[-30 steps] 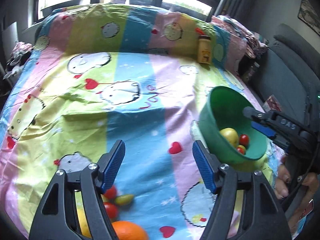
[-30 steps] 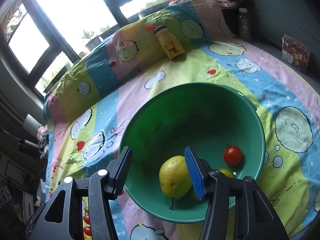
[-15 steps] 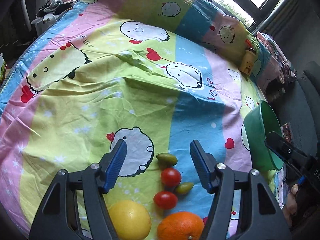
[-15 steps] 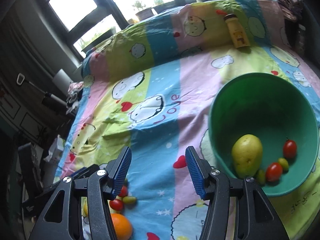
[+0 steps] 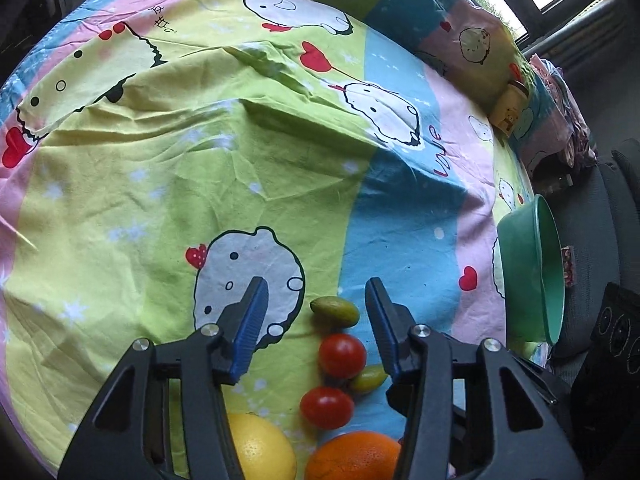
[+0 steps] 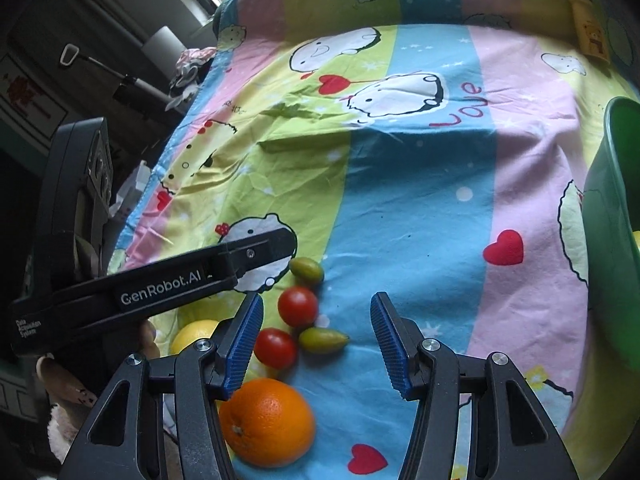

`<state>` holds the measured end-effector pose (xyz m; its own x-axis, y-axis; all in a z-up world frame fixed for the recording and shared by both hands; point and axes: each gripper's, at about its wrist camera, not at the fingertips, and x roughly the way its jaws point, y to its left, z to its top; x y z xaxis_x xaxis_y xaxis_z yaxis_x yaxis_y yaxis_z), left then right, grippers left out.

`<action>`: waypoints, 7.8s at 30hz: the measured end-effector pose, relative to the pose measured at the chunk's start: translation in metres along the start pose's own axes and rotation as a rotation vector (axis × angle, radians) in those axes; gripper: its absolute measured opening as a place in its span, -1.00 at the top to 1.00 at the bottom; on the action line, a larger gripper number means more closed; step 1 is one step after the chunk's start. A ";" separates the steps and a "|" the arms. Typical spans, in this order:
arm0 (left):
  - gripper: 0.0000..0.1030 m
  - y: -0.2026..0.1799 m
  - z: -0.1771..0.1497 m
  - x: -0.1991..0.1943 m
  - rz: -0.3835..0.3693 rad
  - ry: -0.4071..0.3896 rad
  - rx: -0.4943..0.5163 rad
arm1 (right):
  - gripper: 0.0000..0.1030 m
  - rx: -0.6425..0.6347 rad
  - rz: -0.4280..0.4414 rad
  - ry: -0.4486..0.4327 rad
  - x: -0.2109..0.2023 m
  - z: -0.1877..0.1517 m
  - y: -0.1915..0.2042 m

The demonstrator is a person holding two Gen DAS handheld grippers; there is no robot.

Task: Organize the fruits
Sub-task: 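Grasp a green olive-like fruit with the left tool while the right tool grasps another, then carry both green fruits into the green basin and lower them, then open both tools to release the green fruits into the basin, then move both tools out of the basin back over the remaining fruit, then close the right tool around the yellow grapefruit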

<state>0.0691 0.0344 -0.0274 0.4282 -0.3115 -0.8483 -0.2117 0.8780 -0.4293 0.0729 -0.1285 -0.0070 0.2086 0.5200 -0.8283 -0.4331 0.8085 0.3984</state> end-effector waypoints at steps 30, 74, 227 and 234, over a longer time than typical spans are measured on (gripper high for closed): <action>0.38 -0.028 -0.005 0.027 0.057 0.057 0.100 | 0.06 -0.053 -0.045 0.090 0.023 -0.014 0.004; 0.64 -0.049 -0.019 0.029 0.103 0.030 0.161 | 0.35 0.108 -0.134 -0.035 -0.012 -0.004 -0.051; -0.11 0.012 -0.109 -0.066 0.164 -0.146 0.046 | -0.26 -0.032 0.261 0.127 0.024 -0.013 0.054; 0.05 0.012 -0.107 -0.058 0.166 -0.126 0.051 | -0.20 -0.048 0.252 0.170 0.041 -0.012 0.060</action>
<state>-0.0519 0.0246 -0.0168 0.4981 -0.1164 -0.8593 -0.2447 0.9318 -0.2681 0.0446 -0.0620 -0.0223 -0.0585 0.6453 -0.7617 -0.4942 0.6442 0.5837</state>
